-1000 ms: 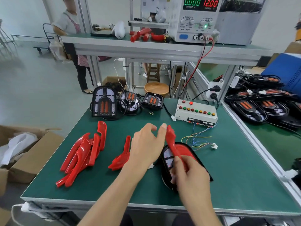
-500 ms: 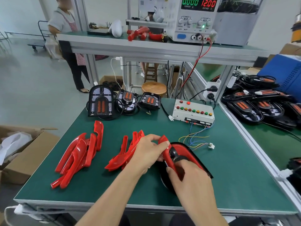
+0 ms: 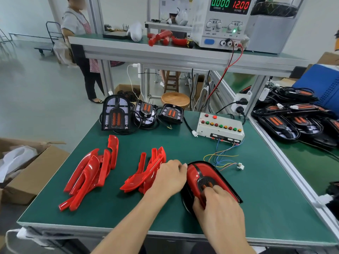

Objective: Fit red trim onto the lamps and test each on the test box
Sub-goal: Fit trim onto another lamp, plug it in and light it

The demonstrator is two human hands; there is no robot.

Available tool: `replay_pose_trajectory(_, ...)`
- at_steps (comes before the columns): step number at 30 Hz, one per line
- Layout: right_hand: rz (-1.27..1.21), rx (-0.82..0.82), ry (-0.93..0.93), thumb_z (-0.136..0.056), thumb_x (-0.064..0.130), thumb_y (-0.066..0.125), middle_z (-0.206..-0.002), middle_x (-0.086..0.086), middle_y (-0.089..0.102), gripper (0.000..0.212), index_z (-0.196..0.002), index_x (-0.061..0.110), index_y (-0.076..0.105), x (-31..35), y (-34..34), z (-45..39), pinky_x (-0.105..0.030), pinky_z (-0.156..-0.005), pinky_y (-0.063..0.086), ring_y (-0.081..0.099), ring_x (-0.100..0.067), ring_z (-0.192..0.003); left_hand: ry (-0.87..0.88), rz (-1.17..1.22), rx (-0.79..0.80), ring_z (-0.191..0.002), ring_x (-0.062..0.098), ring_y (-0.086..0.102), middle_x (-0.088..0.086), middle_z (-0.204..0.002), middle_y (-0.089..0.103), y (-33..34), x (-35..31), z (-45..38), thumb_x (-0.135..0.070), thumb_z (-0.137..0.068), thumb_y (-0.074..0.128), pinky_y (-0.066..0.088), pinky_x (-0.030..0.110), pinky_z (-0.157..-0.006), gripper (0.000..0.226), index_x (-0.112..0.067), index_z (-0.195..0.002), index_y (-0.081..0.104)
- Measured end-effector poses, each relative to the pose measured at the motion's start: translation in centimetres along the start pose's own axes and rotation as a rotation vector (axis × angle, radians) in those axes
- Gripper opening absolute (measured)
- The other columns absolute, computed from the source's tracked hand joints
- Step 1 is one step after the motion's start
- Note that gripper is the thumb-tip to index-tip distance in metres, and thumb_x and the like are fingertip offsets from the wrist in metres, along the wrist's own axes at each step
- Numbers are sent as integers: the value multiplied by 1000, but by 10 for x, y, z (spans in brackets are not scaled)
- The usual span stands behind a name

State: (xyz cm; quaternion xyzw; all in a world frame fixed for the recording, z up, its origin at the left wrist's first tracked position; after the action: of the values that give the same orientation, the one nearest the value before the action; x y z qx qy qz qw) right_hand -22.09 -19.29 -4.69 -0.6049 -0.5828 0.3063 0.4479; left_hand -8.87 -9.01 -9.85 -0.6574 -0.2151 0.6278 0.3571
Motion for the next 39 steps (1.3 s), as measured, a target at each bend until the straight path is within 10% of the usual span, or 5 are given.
replay_pose_trajectory(10,71,174,15,-62,37,94,-81,-6,68,34,-72,13,72,0,13,2,-36,-48,53,68,-29,-73,-130,28,199,-94,35,67,18,-103,71,22,4,-13,-67,-92,51,44,35,-66,66,-3,-102,65)
replay_pose_trajectory(14,33,-61,-42,-56,29,95,-65,-7,61,28,-60,13,72,-2,9,13,-33,-36,47,63,-31,-54,-153,62,211,-72,26,58,21,-111,68,26,2,-12,-63,-93,54,34,33,-54,69,4,-109,60)
replay_pose_trajectory(20,-231,-351,-88,-84,40,65,-87,-6,66,36,-95,10,81,-40,8,43,-29,-66,55,65,-27,-75,-158,183,167,-108,36,62,22,-118,64,31,5,-8,-66,-89,58,39,37,-70,68,-2,-113,60)
replay_pose_trajectory(26,-714,60,677,-69,96,45,-53,14,64,72,-70,27,63,-89,26,83,-18,-61,49,62,-4,-51,-150,222,131,-85,7,54,-4,-99,60,30,7,0,-70,-88,56,36,24,-61,54,-19,-106,51)
replay_pose_trajectory(39,-1465,354,1167,-87,31,77,-85,-23,77,38,-101,0,60,-58,69,67,-34,-67,58,78,-36,-77,-202,538,-2,-98,14,65,-4,-104,65,20,4,9,-77,-63,65,55,41,-94,72,-25,-111,53)
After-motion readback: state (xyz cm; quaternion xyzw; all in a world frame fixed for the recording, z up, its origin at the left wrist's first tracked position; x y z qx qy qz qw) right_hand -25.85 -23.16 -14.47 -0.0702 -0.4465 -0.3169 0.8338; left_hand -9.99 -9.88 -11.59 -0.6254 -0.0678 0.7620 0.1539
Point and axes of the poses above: each hand's wrist, its own z-axis away from the middle knuckle, its own y-axis out of the palm, x = y × z, the point moved 8 cm from there along -z, towards the middle knuckle
